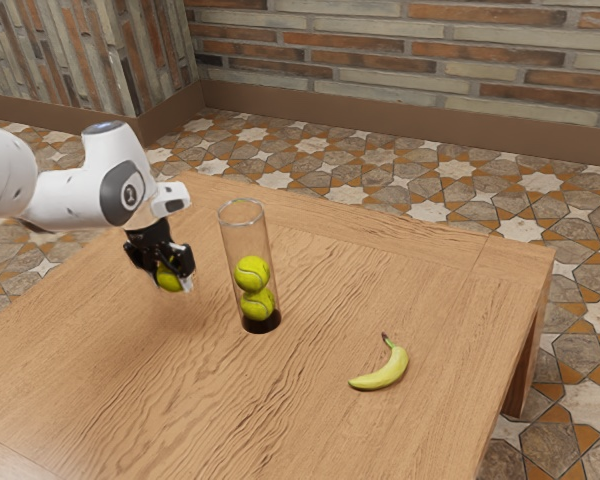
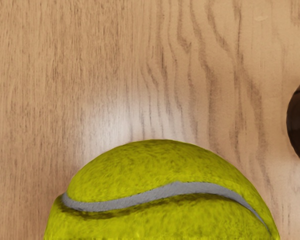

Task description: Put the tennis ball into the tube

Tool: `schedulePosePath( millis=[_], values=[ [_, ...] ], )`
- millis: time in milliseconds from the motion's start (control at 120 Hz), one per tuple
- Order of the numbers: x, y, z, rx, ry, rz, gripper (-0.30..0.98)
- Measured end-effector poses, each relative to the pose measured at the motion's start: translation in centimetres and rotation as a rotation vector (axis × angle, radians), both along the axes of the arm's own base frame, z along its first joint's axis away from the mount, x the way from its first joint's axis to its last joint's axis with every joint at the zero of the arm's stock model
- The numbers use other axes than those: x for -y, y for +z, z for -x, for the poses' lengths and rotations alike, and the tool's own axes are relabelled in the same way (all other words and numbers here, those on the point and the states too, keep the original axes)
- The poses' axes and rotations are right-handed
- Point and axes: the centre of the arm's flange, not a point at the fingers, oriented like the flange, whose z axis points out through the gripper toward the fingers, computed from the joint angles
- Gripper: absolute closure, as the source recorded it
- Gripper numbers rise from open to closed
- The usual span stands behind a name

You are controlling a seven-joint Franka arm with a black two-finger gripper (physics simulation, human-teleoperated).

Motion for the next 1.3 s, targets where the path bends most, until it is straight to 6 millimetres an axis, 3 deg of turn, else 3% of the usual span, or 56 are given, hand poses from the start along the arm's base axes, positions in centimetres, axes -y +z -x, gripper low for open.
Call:
schedulePosePath(
  millis=[133, 225, 342, 450, 658, 1008, 1300],
  values=[
    [0.8, 8.8, -2.3, 0.093, -0.060, -0.034, 0.38],
    [3.0, 14.8, -4.2, 0.152, -0.121, -0.055, 0.38],
    [6.3, 18.2, -5.1, 0.173, -0.191, -0.063, 0.38],
    [9.6, 18.6, -5.2, 0.157, -0.250, -0.059, 0.39],
    [11.5, 18.3, -5.2, 0.137, -0.283, -0.057, 0.39],
    [13.2, 17.6, -5.3, 0.123, -0.301, -0.052, 0.39],
    [13.3, 17.4, -5.3, 0.119, -0.298, -0.050, 0.39]
  ],
)
